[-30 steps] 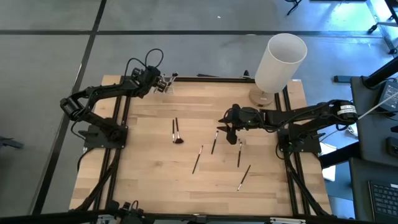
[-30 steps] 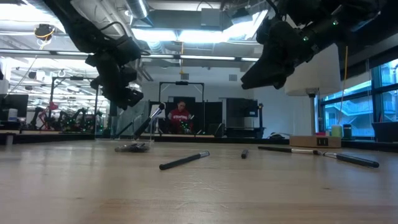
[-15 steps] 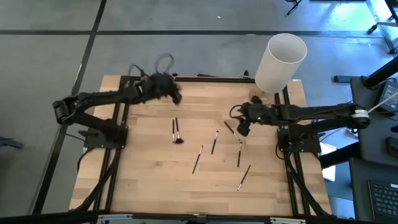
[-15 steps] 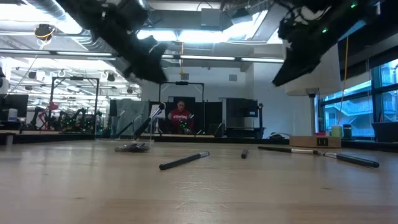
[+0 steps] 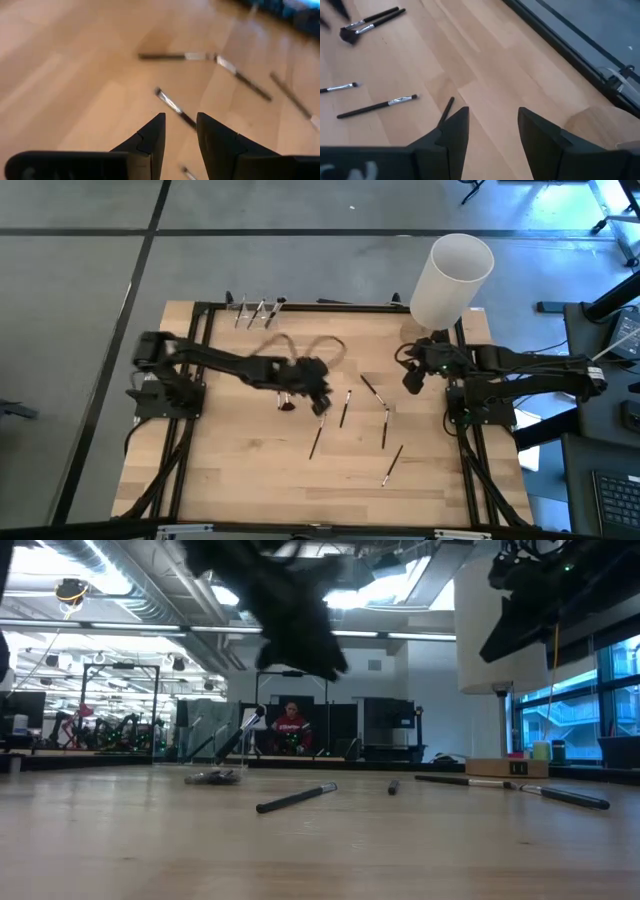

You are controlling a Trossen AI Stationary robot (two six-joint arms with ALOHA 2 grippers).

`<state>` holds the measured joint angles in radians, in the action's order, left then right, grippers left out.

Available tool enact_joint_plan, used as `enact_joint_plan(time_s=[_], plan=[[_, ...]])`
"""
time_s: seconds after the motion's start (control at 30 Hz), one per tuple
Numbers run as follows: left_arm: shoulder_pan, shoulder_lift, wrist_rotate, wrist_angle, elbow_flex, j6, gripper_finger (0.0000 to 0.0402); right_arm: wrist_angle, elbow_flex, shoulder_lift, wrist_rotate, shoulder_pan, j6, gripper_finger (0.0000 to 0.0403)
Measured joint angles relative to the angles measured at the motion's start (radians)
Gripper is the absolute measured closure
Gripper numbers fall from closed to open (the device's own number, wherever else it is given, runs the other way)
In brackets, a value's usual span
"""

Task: Put items in baskets/containers
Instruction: Put the black eyeshadow brush into the transparent organizer

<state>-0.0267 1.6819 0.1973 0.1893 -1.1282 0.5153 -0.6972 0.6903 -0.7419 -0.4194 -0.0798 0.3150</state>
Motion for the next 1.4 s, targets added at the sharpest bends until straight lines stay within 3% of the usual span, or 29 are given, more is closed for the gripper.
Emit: enact_joint_plan(time_s=[0.1,0.23,0.3,0.43,0.7,1.13,1.4], plan=[[-0.039,0.146,0.025,0.255,-0.186,0.048,0.0297,0.000,0.000,0.004,-0.003,-0.005,-0.015,0.0235],[-0.045,0.316,-0.005,0.532,-0.395,0.254,0.0295,0.002,0.000,0.004,-0.029,-0.019,-0.080,0.0235],[-0.043,0.378,-0.041,0.597,-0.464,0.336,0.0290,0.017,0.000,0.004,-0.074,-0.033,-0.131,0.0235],[-0.050,0.445,-0.073,0.590,-0.536,0.358,0.0278,0.036,0.000,0.004,-0.183,-0.071,-0.253,0.0235],[-0.089,0.467,-0.111,0.687,-0.547,0.487,0.0256,0.099,0.000,0.022,-0.287,-0.165,-0.292,0.0235],[-0.155,0.480,-0.066,0.698,-0.532,0.572,0.0257,0.252,0.000,0.047,-0.158,-0.234,-0.327,0.0235],[-0.156,0.483,-0.057,0.697,-0.529,0.563,0.0277,0.289,0.000,0.047,-0.152,-0.234,-0.350,0.0235]])
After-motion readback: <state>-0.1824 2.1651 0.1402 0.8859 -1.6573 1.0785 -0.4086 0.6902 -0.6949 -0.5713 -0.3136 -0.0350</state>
